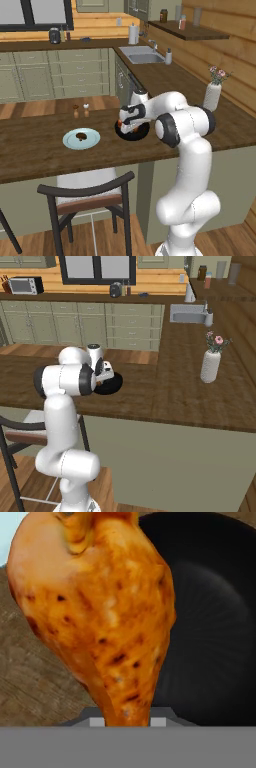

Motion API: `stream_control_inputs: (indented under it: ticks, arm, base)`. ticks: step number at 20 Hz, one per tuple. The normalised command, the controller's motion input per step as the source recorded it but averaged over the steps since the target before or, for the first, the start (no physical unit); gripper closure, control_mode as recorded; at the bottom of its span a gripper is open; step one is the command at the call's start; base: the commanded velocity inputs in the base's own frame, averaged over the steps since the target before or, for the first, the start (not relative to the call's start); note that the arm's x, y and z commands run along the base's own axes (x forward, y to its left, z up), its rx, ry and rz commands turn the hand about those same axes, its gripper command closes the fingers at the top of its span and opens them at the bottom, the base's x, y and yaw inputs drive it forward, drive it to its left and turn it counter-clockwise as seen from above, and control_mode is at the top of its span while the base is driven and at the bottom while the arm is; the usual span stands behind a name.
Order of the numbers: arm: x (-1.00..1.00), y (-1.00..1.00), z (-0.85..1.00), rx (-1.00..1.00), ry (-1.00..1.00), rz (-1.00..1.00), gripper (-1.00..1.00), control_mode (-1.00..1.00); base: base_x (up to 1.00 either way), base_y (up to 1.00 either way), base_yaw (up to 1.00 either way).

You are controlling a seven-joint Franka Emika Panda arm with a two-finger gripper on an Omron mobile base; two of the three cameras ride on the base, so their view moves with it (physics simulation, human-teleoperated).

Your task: Pick the chicken drumstick and mushroom from their plates and place them in the bowl. Then put the bowl in the fridge.

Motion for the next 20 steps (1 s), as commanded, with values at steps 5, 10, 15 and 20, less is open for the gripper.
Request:
stream_control_inputs:
  ticks: [5,10,15,20]
  arm:
    - [0.4,0.0,-0.33,0.0,0.05,0.0,1.0,-1.0]
    - [0.46,0.0,-0.09,0.0,0.02,0.0,1.0,-1.0]
    - [0.14,0.04,-0.11,0.0,0.05,0.0,-1.0,-1.0]
    - [0.0,0.06,-0.23,0.0,0.08,0.0,-1.0,-1.0]
  base:
    - [0.0,0.0,0.0]
    - [0.0,0.0,0.0]
    - [0.0,0.0,0.0]
    - [0.0,0.0,0.0]
